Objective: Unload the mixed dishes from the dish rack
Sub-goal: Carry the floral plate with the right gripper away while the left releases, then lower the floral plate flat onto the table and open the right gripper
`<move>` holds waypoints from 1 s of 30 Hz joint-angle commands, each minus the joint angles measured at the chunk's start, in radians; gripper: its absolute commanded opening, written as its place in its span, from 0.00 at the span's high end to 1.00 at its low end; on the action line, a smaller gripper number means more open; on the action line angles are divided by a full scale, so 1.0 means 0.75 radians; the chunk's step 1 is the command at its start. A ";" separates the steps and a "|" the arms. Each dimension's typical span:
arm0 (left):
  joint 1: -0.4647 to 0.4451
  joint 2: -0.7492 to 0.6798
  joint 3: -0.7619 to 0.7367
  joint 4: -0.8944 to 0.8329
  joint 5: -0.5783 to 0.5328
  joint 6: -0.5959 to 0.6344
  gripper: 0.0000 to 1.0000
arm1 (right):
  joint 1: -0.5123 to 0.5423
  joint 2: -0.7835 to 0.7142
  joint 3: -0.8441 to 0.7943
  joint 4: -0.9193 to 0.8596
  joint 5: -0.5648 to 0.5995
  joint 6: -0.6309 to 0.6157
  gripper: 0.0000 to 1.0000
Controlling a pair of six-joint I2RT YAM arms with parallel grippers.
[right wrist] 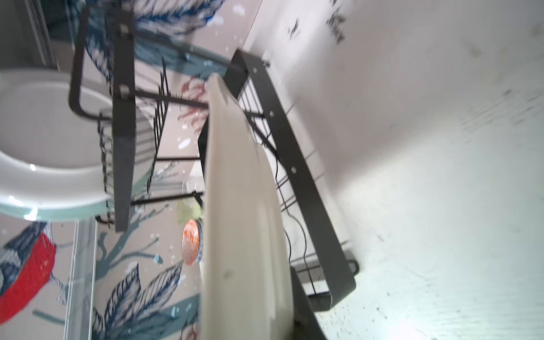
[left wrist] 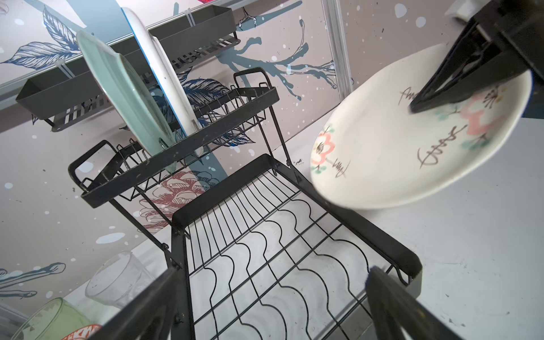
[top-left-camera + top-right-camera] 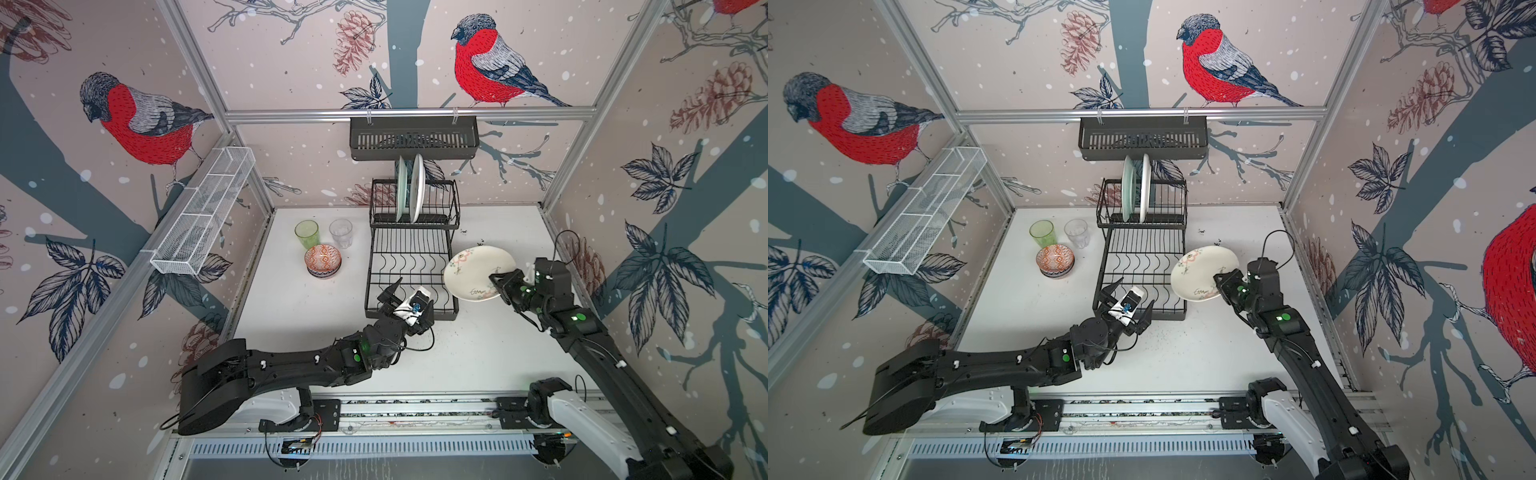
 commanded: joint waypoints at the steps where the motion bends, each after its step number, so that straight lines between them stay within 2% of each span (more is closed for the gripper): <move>1: 0.000 -0.012 -0.010 0.062 -0.051 -0.031 0.02 | -0.113 -0.023 0.022 0.006 -0.081 -0.088 1.00; 8: 0.001 -0.031 -0.028 0.091 -0.046 -0.050 0.02 | -0.314 0.025 0.011 0.055 -0.200 -0.132 1.00; 15: 0.000 -0.085 -0.094 0.183 -0.053 -0.029 0.02 | -0.433 0.115 0.010 0.139 -0.198 -0.165 1.00; 22: 0.000 -0.104 -0.126 0.247 -0.095 0.005 0.02 | -0.445 0.237 0.003 0.167 -0.107 -0.227 1.00; 30: 0.000 -0.096 -0.149 0.289 -0.098 0.032 0.02 | -0.439 0.355 -0.053 0.276 -0.125 -0.281 1.00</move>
